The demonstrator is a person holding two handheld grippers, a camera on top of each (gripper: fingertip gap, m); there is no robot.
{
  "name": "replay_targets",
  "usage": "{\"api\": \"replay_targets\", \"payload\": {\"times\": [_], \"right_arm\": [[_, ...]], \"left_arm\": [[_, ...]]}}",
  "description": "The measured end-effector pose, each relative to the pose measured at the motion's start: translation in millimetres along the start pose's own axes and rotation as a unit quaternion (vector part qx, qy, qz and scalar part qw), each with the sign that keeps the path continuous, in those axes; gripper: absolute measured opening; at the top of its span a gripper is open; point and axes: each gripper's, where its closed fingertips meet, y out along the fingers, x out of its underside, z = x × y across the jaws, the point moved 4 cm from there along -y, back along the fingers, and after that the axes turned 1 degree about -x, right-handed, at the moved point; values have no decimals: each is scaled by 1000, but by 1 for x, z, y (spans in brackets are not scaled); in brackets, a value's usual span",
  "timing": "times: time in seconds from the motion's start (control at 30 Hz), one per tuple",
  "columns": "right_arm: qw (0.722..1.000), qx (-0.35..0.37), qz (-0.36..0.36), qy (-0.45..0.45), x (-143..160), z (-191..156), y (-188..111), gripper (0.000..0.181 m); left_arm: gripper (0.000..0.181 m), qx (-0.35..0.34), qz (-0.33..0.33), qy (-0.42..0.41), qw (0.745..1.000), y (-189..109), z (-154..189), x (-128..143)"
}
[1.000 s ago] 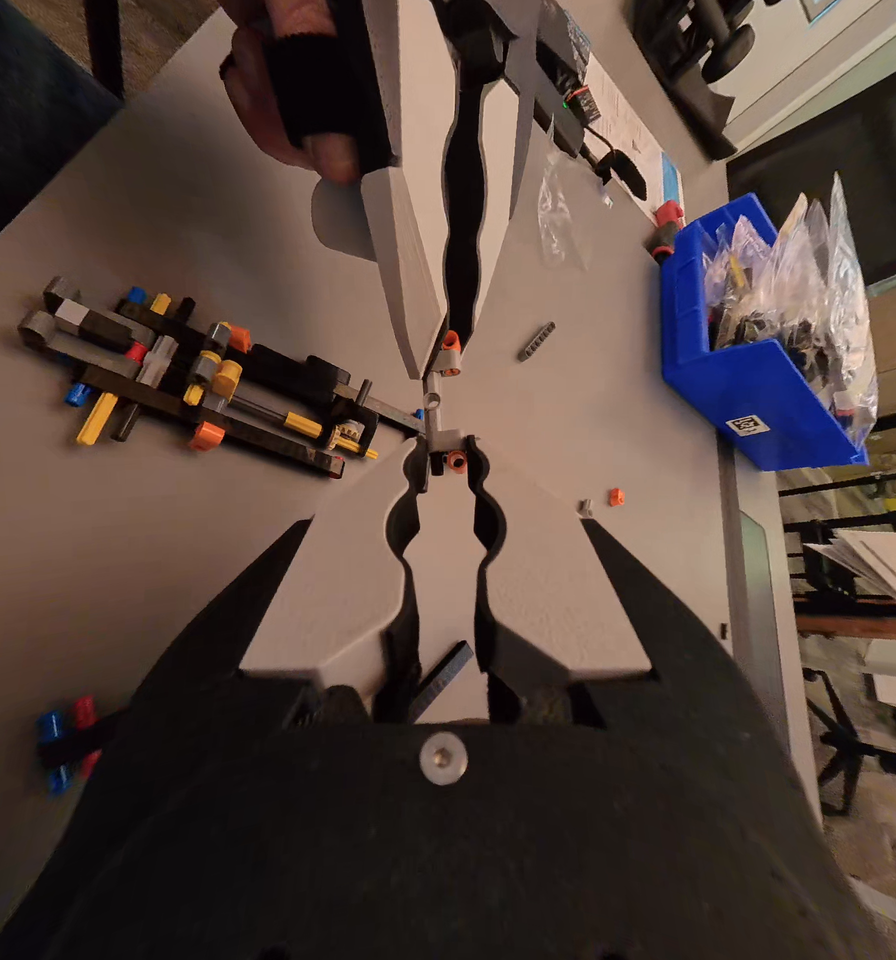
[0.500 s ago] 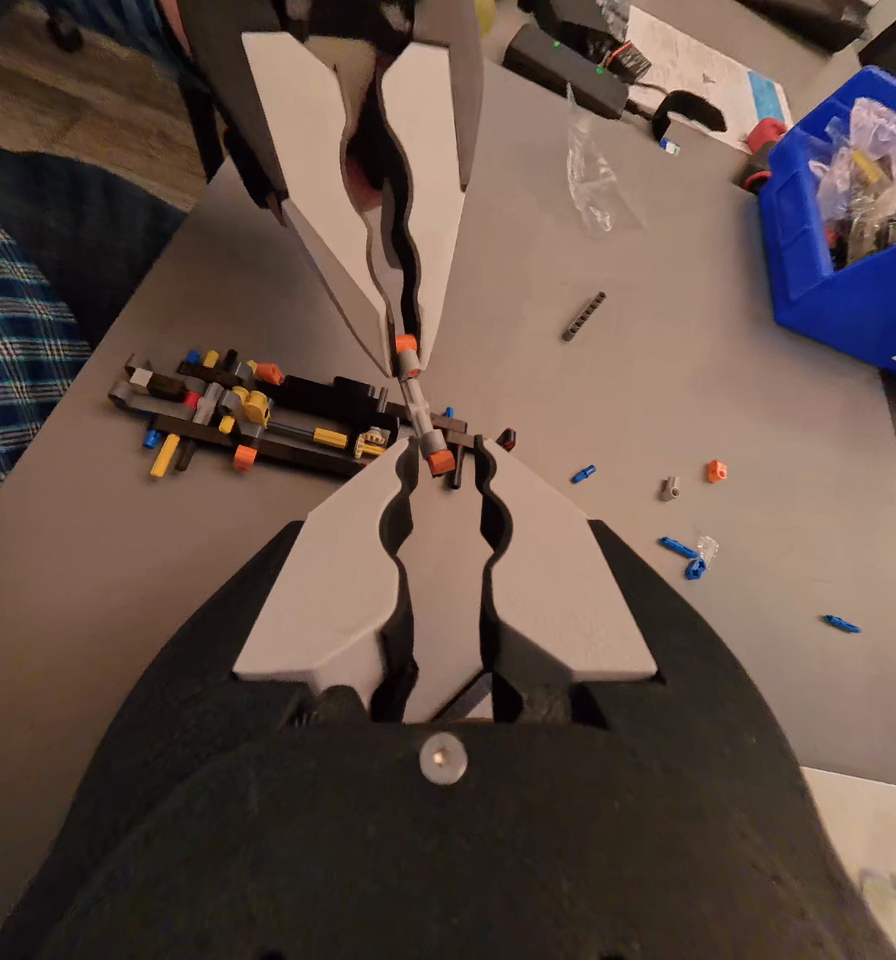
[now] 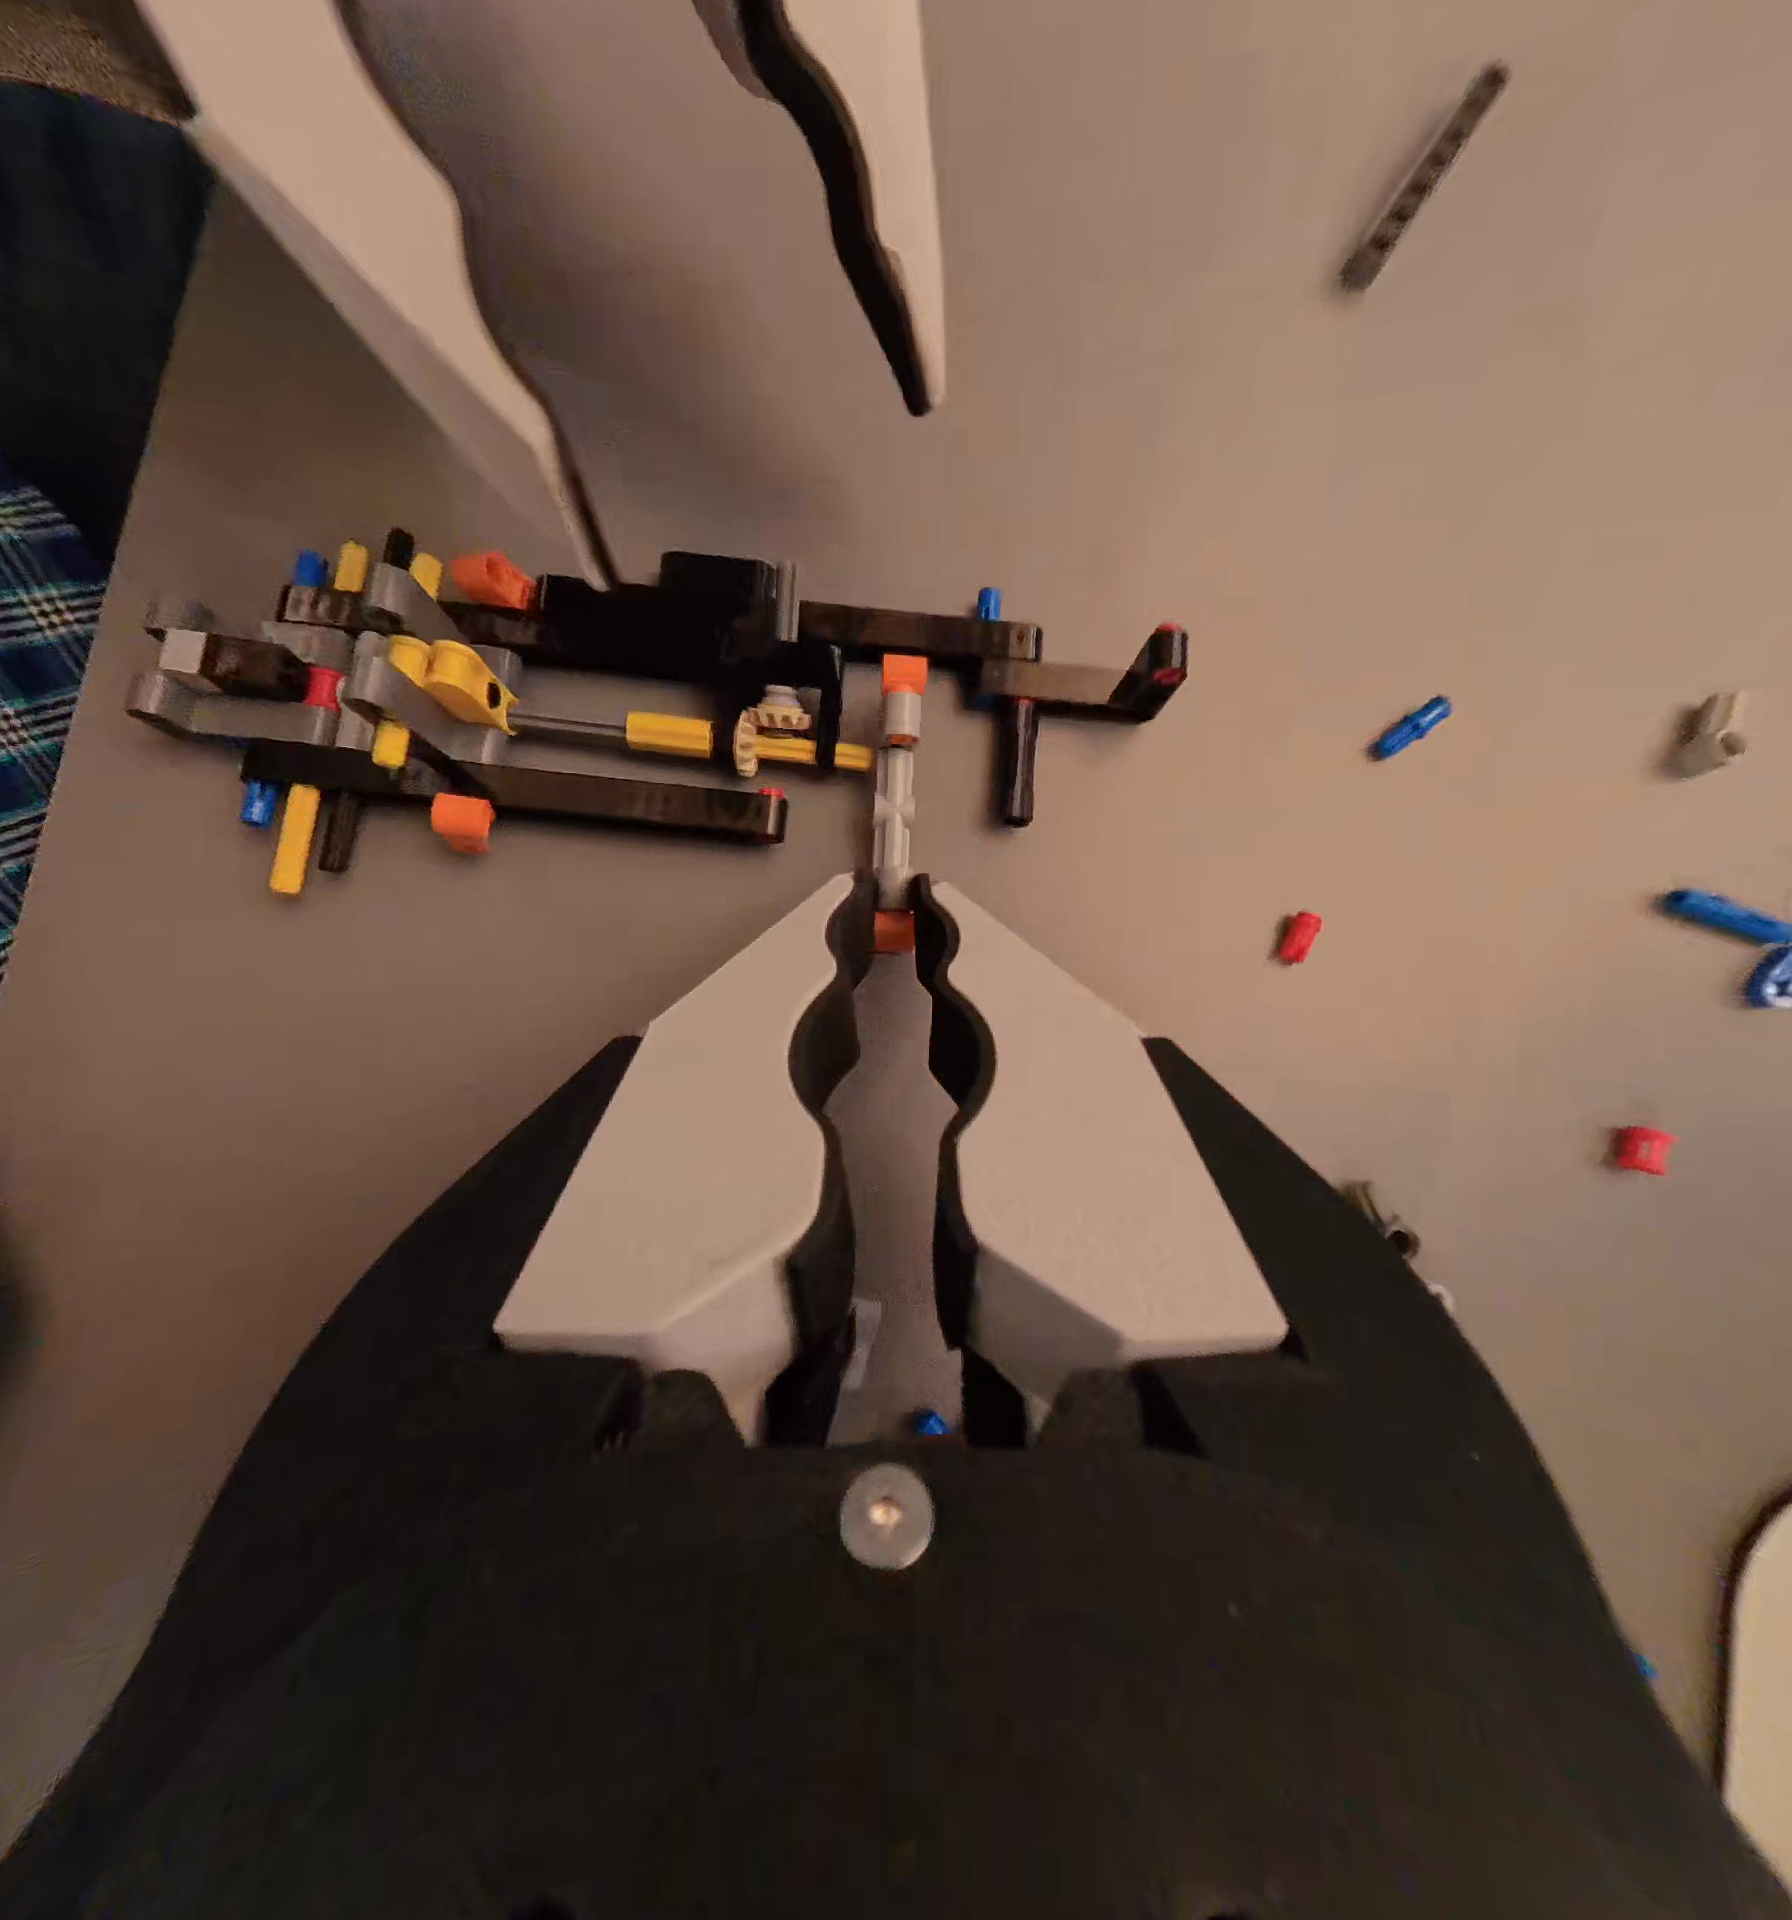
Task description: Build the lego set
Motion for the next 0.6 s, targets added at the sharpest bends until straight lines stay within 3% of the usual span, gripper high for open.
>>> {"api": "replay_targets", "payload": {"times": [0.23,0.6], "right_arm": [[999,-4,-33,13,-3,5,4,4],[1000,-14,-18,18,-10,2,12,4]], "left_arm": [[66,-10,-16,-32,999,12,7,8],[68,-4,-29,-32,999,22,11,12]]}}
